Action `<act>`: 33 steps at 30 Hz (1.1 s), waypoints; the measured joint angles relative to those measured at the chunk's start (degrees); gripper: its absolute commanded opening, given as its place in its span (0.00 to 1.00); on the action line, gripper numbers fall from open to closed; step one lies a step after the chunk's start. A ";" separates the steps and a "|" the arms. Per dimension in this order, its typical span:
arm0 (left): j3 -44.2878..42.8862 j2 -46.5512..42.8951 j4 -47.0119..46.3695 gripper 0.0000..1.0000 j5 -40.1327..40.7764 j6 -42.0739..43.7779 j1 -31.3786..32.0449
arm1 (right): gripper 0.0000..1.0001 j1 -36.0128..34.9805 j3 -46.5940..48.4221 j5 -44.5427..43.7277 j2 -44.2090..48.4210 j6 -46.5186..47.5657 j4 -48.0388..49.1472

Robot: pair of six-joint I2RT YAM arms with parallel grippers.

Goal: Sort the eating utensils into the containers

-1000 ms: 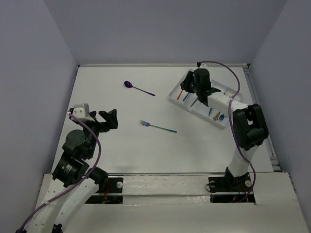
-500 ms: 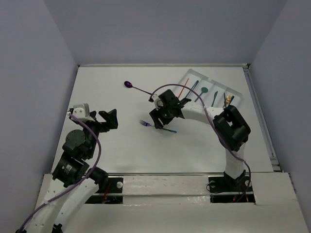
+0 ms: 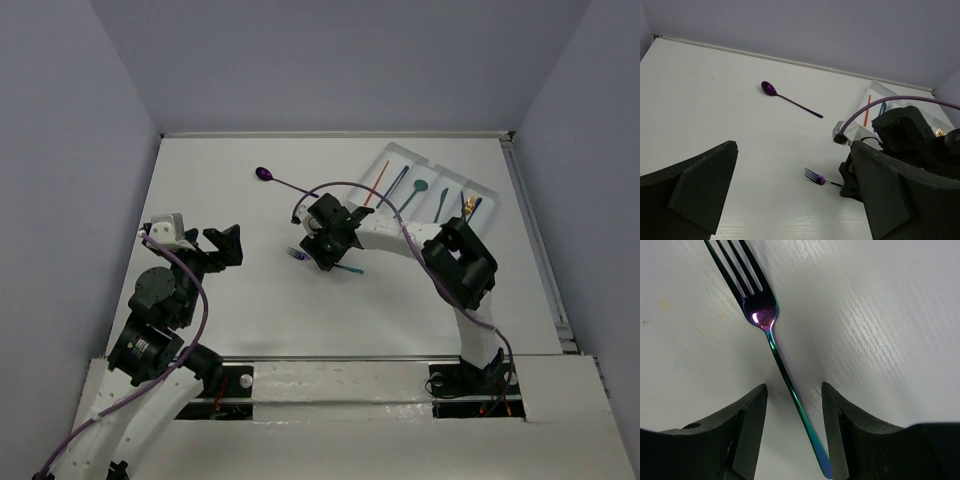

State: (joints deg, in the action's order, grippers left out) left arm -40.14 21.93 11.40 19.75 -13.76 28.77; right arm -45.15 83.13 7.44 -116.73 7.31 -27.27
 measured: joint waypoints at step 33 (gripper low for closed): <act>0.02 -2.23 -0.07 0.99 -0.04 0.02 0.09 | 0.00 42.42 -24.37 -22.08 29.81 -32.61 26.69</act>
State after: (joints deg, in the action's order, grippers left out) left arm -40.12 19.70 11.33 19.70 -13.74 28.86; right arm -2.72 58.76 -14.63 -86.91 -25.30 -0.58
